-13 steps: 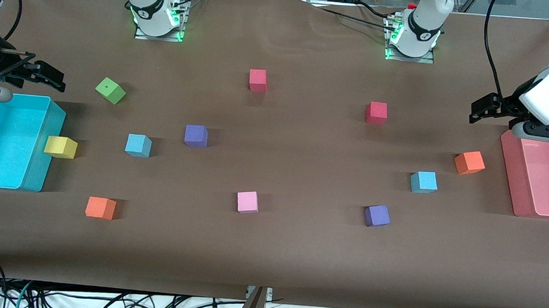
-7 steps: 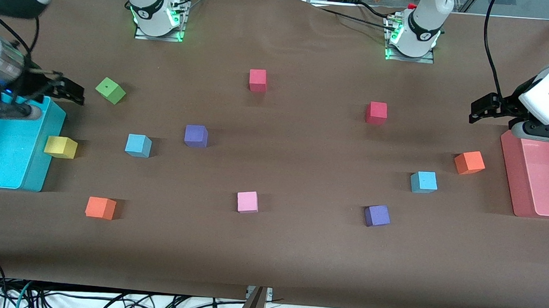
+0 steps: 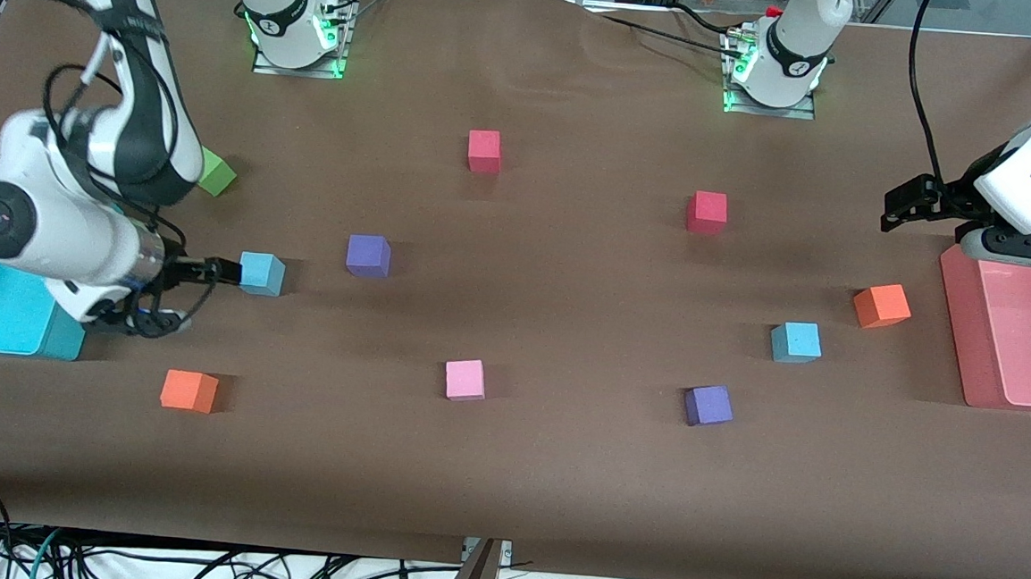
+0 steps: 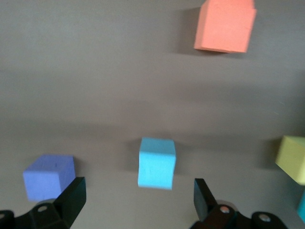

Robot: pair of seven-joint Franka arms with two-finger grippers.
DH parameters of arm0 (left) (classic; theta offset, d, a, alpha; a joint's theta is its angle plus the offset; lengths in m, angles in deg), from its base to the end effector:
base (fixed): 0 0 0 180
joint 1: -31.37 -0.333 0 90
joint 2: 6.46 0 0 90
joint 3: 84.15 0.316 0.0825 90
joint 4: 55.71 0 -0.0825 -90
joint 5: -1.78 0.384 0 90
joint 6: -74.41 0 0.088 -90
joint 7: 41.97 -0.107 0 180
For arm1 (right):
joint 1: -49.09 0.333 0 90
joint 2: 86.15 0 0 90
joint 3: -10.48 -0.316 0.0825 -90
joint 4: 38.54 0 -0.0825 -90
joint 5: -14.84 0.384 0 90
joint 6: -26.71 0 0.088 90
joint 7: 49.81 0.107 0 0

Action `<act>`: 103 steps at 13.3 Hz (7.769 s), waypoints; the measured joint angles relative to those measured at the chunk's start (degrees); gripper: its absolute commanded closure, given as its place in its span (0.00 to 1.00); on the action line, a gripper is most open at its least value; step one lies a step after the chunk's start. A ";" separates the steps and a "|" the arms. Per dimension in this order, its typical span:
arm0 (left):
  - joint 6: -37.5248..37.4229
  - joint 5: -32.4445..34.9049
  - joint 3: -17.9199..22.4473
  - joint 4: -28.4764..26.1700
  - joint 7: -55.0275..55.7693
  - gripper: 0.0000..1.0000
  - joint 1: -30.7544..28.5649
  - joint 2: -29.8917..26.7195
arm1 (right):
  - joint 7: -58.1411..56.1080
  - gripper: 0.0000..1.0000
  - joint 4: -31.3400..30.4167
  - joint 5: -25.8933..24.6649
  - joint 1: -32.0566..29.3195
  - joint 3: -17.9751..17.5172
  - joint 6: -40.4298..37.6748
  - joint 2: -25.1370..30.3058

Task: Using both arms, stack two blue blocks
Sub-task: 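Reach the right gripper to the cyan cube beside the teal bin, then grasp the cyan cube and carry it toward the table middle, then lower the cyan cube onto the table and open the right gripper, then draw the open right gripper back beside the placed cube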

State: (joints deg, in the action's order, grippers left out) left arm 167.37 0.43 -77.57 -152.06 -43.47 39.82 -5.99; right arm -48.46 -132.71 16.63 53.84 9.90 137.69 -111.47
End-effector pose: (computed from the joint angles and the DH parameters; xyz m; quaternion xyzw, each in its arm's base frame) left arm 0.5564 -0.0208 0.5720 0.9990 -0.0284 -0.0337 0.0112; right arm 0.6528 0.0623 0.3473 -0.9967 -0.0276 0.0750 0.0120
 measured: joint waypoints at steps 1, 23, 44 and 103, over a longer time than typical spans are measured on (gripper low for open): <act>0.00 0.00 0.00 0.00 0.00 0.00 0.00 0.00 | 0.01 0.00 -1.36 0.48 -0.02 0.04 2.67 -0.72; -0.01 0.00 0.04 1.07 0.00 0.00 0.00 -0.13 | 7.62 0.26 -21.69 1.03 -0.68 0.66 21.66 -1.03; -0.05 0.00 0.13 1.07 0.00 0.00 0.00 -0.12 | 23.96 1.00 8.31 1.75 24.53 -1.48 -8.29 -4.19; -0.37 0.00 -0.04 1.08 0.00 0.00 -0.23 -0.08 | -60.77 0.00 -15.56 45.07 24.94 -1.71 21.34 1.04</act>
State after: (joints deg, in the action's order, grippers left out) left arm 167.00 0.43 -77.61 -150.97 -43.47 39.59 -6.07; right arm -109.24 -148.27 61.70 78.77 8.18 159.03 -110.43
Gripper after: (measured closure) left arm 0.000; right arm 0.000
